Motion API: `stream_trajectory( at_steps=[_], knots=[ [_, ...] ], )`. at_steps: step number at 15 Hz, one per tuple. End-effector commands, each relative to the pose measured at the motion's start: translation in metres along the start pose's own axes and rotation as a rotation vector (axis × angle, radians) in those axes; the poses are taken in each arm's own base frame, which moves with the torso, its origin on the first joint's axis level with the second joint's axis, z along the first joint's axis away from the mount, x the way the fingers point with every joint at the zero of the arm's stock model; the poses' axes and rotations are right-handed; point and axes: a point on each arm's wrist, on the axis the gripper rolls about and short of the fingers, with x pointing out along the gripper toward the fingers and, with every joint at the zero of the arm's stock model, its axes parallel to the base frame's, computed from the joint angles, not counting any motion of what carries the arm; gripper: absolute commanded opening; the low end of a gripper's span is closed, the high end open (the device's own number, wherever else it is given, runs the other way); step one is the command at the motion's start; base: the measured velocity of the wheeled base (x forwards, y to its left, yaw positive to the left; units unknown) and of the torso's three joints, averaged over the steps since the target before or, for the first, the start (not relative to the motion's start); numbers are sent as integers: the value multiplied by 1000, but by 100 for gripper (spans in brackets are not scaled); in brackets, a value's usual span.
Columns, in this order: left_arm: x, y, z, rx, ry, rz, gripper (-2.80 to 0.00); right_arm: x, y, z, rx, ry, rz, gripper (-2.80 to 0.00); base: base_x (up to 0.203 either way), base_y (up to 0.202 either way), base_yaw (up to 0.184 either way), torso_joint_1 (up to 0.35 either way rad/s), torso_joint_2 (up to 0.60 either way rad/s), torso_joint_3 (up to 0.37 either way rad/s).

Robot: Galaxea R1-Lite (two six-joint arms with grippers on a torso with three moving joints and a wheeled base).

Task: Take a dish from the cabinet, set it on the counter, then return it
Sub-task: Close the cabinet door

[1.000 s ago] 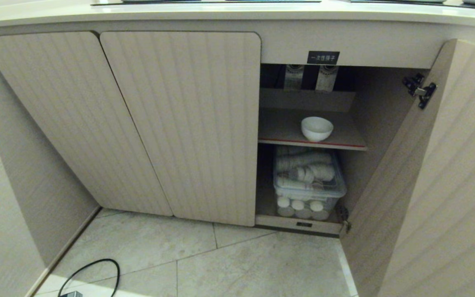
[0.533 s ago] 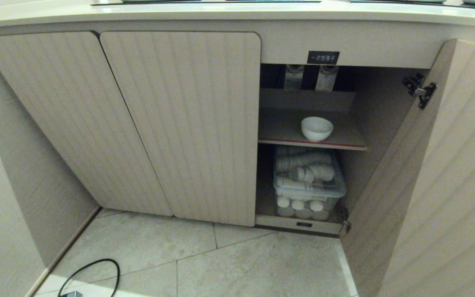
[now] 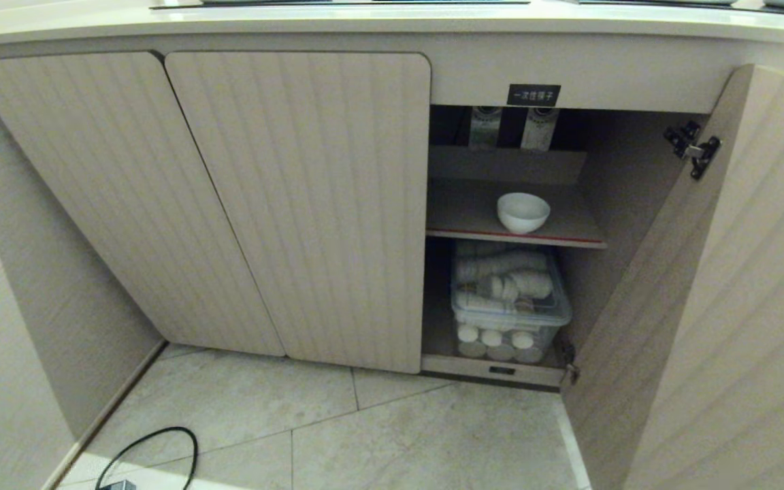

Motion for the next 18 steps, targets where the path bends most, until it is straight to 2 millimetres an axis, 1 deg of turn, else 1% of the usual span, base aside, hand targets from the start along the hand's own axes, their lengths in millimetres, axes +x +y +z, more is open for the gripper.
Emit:
stream_trajectory(
  at_steps=[1, 3, 8, 10, 11, 13, 18],
  knots=[
    [0, 0, 0, -1, 1, 0, -280, -1, -2, 11, -4, -95, -22, -280, 0, 0, 0, 0, 0, 0],
    [0, 0, 0, -1, 1, 0, -280, -2, -3, 19, 2, -171, -33, -280, 0, 0, 0, 0, 0, 0],
    [0, 0, 0, -1, 1, 0, -280, -2, -4, 24, 4, -194, -20, -280, 0, 0, 0, 0, 0, 0],
    [0, 0, 0, -1, -1, 0, -280, 7, -5, 28, 1, -183, 1, -280, 0, 0, 0, 0, 0, 0],
    [0, 0, 0, -1, -1, 0, -280, 11, -5, 31, 0, -225, 5, -280, 0, 0, 0, 0, 0, 0],
    [0, 0, 0, -1, 1, 0, -280, 18, -5, 33, -8, -267, 74, -280, 0, 0, 0, 0, 0, 0],
    [0, 0, 0, -1, 1, 0, -280, 25, -6, 44, 32, -334, 167, -280, 0, 0, 0, 0, 0, 0]
  ],
)
